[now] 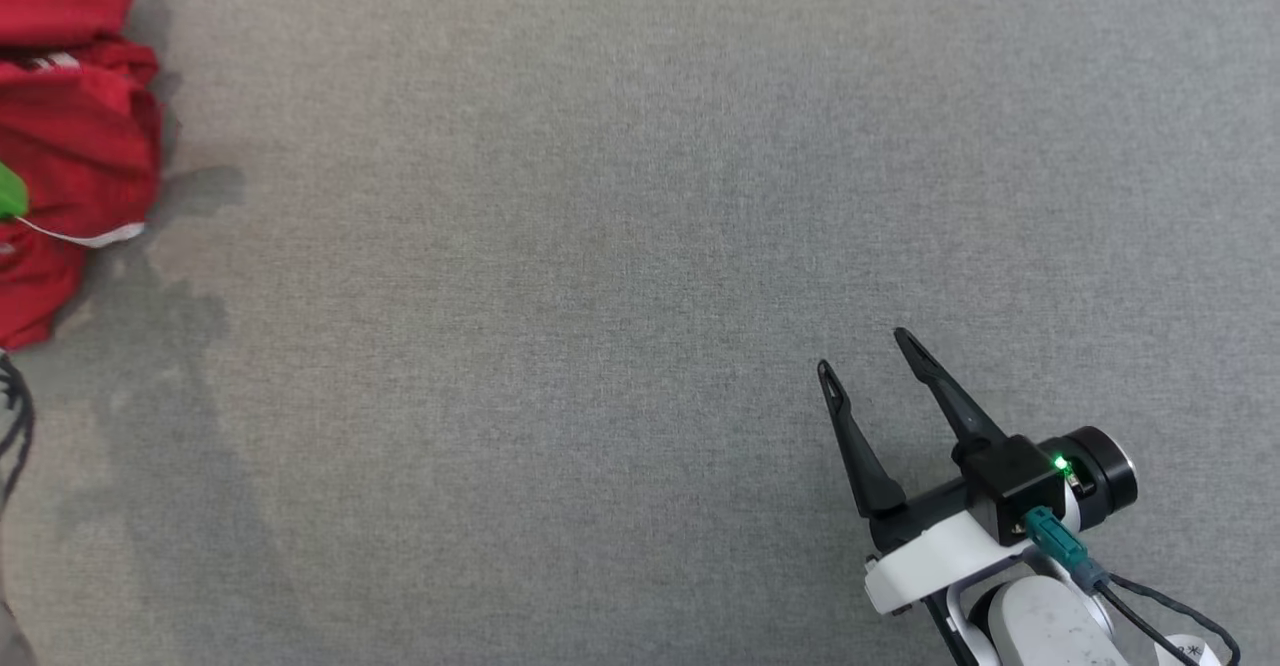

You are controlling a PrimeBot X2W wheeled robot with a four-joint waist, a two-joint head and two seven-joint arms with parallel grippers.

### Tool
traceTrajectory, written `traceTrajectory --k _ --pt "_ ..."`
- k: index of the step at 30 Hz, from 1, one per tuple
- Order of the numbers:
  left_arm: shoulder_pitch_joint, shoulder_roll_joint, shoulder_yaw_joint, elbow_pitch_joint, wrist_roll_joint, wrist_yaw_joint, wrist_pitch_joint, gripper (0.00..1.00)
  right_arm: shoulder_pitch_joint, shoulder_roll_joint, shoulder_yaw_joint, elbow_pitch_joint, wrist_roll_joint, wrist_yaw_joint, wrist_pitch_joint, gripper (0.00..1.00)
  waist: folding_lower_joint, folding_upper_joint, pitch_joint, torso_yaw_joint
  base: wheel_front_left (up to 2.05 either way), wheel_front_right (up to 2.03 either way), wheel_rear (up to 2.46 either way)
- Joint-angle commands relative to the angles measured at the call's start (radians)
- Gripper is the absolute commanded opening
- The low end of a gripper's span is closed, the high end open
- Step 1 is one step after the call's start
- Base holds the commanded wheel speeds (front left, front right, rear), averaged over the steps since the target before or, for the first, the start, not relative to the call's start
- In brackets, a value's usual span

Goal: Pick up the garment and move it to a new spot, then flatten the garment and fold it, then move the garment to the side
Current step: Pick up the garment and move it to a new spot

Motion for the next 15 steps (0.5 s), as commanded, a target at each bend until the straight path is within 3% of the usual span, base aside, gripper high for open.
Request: traceTrajectory --k 1,9,15 --pt "-0.014 0.021 -0.006 -0.021 0.007 -0.008 0.003 0.00 -0.009 -0.003 0.005 0.006 0.019 -0.002 -0.004 1.00 0.0000 0.0000 -0.057 0.009 0.00 0.00 0.00" --pt "-0.026 0.067 -0.046 -0.214 0.021 -0.028 0.039 0.00 0.011 -0.003 0.045 0.034 0.101 -0.002 -0.003 1.00 0.0000 0.0000 -0.195 -0.040 0.00 0.00 0.00" --pt "0.006 0.015 -0.092 -0.405 -0.003 -0.040 0.068 0.00 0.034 -0.003 0.064 0.045 0.127 -0.002 -0.003 1.00 0.0000 0.0000 -0.279 -0.112 0.00 0.00 0.00"
